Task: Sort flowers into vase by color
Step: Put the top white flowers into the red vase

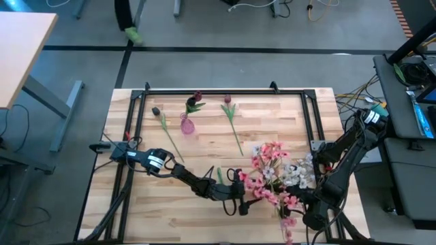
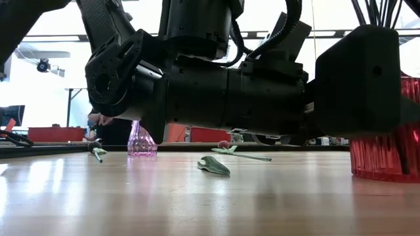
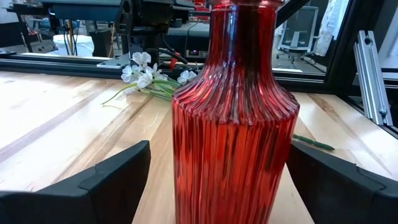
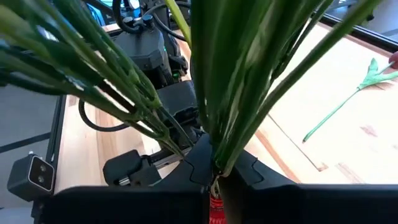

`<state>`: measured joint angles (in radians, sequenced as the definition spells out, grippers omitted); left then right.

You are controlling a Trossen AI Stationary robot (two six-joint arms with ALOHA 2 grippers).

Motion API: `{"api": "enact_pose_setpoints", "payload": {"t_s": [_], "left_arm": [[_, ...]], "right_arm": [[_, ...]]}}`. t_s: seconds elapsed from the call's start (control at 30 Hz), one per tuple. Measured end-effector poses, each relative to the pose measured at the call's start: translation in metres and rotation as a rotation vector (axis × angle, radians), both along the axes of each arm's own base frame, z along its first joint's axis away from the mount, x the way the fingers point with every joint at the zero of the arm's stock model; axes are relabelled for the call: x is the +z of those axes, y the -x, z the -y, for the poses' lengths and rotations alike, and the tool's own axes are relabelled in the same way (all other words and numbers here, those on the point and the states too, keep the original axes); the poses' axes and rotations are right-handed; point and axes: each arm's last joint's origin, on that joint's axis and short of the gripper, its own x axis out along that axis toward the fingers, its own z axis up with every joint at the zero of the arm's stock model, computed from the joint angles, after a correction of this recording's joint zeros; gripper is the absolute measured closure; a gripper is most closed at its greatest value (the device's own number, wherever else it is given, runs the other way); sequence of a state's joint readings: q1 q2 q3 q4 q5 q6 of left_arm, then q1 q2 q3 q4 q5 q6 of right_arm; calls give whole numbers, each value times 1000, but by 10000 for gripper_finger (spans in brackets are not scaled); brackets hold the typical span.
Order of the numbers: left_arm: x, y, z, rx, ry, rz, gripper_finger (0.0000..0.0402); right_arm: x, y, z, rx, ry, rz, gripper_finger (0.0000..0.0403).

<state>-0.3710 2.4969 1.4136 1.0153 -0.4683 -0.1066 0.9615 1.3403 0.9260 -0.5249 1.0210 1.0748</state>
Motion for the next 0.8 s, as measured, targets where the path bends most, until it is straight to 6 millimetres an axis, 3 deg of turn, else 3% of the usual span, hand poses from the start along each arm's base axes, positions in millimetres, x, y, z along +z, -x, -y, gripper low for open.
{"api": "enact_pose_setpoints", "payload": {"t_s": [0.23,0.6,0.8], "left_arm": [[0,0,0,0,0,0,50],[0,0,0,0,0,0,50],[0,0,0,0,0,0,50]], "right_arm": [[5,-2,-2,5,-25,10,372],[29,-7,-10,32,-29,40,267],[38,-8,-12,41,-27,47,256]]}}
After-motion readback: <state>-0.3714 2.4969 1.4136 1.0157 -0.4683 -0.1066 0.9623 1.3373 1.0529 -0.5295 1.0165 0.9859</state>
